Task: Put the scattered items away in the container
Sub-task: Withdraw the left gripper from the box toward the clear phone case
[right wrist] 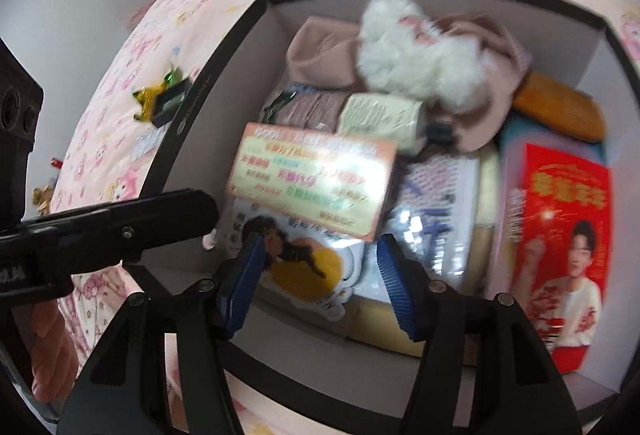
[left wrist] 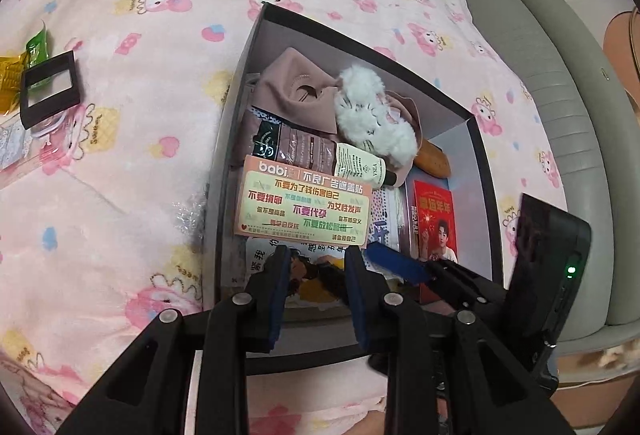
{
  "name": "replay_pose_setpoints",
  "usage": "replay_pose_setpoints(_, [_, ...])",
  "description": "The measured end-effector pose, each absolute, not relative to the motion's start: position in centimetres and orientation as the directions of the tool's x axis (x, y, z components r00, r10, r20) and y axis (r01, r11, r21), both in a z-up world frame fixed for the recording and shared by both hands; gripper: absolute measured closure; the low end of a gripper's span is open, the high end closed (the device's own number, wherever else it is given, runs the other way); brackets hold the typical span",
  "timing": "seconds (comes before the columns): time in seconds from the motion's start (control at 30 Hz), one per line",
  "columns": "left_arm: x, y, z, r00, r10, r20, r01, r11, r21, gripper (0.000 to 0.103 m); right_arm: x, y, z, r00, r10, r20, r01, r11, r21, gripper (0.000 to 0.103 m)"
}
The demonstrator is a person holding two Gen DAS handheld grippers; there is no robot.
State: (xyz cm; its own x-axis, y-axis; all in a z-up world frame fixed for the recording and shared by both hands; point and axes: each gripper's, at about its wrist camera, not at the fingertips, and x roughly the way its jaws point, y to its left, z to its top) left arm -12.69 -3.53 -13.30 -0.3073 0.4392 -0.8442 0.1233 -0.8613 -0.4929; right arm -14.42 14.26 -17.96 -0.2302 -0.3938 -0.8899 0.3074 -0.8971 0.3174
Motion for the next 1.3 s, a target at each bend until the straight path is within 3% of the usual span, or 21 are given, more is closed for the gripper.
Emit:
replay_pose_setpoints(0.2, [-14.2, -1.6, -13.6, -0.295, 0.420, -0.858, 0.083, -0.883, -0.461, 0.079, -14.1, 17.9, -15.2, -0.427, -0.244, -0.871, 0.189, -0.966, 0.178, 0.044])
replay_pose_setpoints(0.4, [-16.8, 1.7, -14.5, -0.258, 0.338, -0.905, 0.031, -0.933, -0.357, 0.078, -14.6, 19.3, -15.4, -0.416, -0.241, -0.877, 0.150, -0.969, 0.195, 0.046])
replay_pose_setpoints(0.73, [-19.6, 1.3, -18.5, -0.140, 0.339, -0.930, 0.151, -0.921, -0.358, 0.076, -14.9, 18.8, -15.3, -0.439, -0.226, -0.869, 0.161, -0.972, 0.172, 0.043])
replay_pose_setpoints(1.07, [-18.6, -0.2, -16.4, -0.244, 0.386, -0.890, 0.110, -0.901, -0.420, 0.076, -14.8, 18.6, -15.9, -0.410, -0.258, -0.875, 0.171, -0.964, 0.204, 0.043])
replay_pose_setpoints(1.17, [-16.9, -0.4, -15.3, -0.294, 0.299, -0.908, 0.093, -0.936, -0.339, 0.076, -14.7, 18.6, -16.4, -0.395, -0.262, -0.880, 0.155, -0.964, 0.217, 0.043])
replay_pose_setpoints(1.3, [-14.3, 0.3, -13.0, -0.360, 0.298, -0.884, 0.029, -0.944, -0.330, 0.076, -13.7, 18.9, -15.1, -0.448, -0.253, -0.858, 0.125, -0.967, 0.220, 0.043])
